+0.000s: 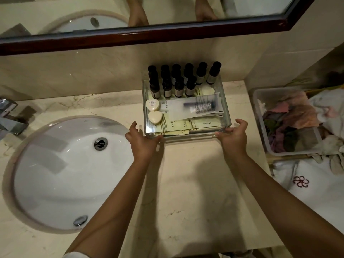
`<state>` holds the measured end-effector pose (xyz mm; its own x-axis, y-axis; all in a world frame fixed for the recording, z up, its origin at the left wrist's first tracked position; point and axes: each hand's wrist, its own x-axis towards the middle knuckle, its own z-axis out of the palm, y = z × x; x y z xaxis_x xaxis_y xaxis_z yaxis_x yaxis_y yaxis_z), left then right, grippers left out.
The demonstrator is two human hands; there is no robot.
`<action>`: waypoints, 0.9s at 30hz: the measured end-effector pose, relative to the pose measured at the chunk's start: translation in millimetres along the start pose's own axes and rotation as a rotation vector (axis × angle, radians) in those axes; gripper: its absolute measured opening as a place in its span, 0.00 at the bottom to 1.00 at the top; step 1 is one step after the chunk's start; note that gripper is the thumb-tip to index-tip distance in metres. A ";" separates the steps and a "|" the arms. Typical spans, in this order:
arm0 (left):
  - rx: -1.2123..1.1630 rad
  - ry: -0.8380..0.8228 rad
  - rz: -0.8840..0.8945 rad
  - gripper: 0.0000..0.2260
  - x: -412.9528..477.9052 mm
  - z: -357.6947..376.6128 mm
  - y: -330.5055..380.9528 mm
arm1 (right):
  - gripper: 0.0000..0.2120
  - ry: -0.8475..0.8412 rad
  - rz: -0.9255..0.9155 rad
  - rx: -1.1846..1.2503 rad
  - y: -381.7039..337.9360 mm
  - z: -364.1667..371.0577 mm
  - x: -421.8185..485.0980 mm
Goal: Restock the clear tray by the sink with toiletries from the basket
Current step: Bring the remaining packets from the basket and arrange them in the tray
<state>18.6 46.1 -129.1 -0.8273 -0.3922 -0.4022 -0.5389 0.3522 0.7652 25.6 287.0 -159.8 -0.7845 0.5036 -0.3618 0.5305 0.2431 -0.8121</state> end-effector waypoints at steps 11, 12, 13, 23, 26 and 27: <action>-0.047 -0.013 -0.126 0.43 4.0 10.3 6.9 | 0.38 -0.034 -0.014 -0.021 6.3 -1.3 11.1; -0.041 -0.014 -0.129 0.44 4.4 10.9 7.5 | 0.38 -0.035 -0.019 -0.027 6.3 -1.9 11.0; -0.037 -0.015 -0.132 0.44 4.4 11.3 7.9 | 0.38 -0.034 -0.027 -0.031 6.2 -2.5 10.3; 0.289 0.040 0.069 0.54 2.0 11.2 9.0 | 0.37 -0.014 -0.092 -0.056 8.1 0.3 3.6; 0.312 0.051 0.080 0.54 2.7 12.9 10.4 | 0.37 -0.026 -0.095 -0.050 8.5 0.8 4.1; 0.316 0.053 0.076 0.54 3.3 13.7 10.7 | 0.37 -0.028 -0.097 -0.056 8.5 0.8 4.1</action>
<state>8.0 60.3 -129.2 -0.8622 -0.3952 -0.3169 -0.5053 0.6252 0.5948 26.7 290.4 -168.6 -0.8412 0.4523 -0.2963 0.4683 0.3356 -0.8174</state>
